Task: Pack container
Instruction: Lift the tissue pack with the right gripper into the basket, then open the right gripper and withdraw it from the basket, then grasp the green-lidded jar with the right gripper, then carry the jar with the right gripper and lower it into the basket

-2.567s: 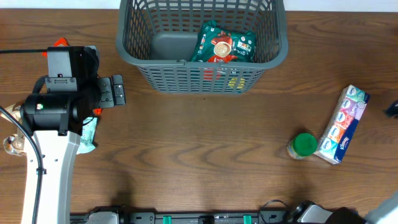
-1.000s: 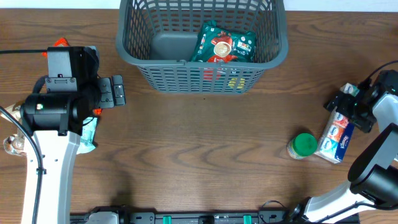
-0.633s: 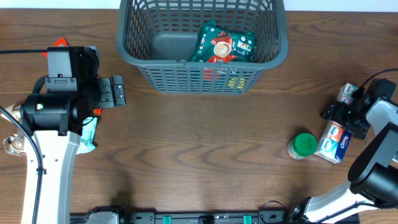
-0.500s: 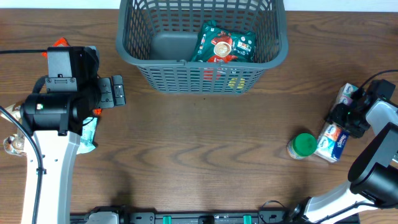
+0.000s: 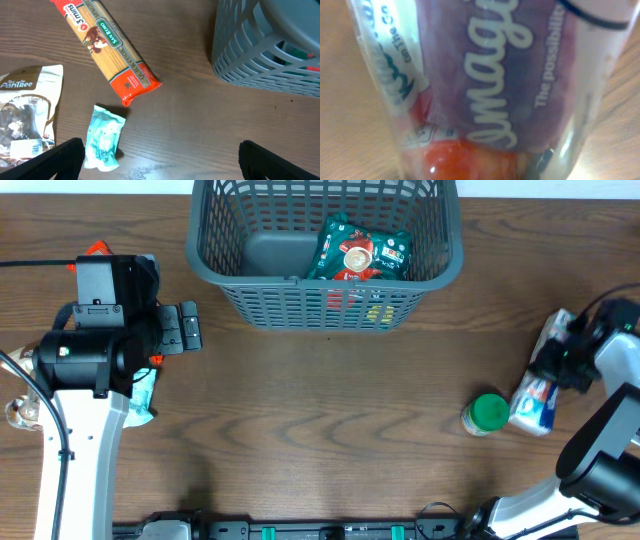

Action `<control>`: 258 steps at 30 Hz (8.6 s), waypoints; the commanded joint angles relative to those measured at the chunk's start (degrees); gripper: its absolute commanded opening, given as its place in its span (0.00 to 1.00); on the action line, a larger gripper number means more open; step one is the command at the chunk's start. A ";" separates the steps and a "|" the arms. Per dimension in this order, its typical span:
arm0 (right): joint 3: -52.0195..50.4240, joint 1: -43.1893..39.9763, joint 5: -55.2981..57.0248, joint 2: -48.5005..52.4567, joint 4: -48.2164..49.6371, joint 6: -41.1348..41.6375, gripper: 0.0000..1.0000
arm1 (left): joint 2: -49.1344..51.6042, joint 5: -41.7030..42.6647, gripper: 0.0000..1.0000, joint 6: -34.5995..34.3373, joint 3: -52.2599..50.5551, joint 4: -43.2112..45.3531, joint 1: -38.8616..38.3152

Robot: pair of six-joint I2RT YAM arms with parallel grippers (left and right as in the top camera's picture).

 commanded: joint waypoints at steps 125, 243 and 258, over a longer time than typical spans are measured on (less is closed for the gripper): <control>21.86 19.63 9.77 -25.70 -44.74 27.58 0.99 | 0.33 -0.44 0.99 1.01 0.72 -2.08 0.26; 81.31 58.49 -3.82 38.32 -14.01 -17.27 0.01 | 0.33 -0.42 0.99 0.96 0.72 -2.80 0.24; 80.52 59.14 -2.69 39.98 -7.58 -16.59 0.01 | 0.31 -0.44 0.99 0.98 0.72 -4.04 0.26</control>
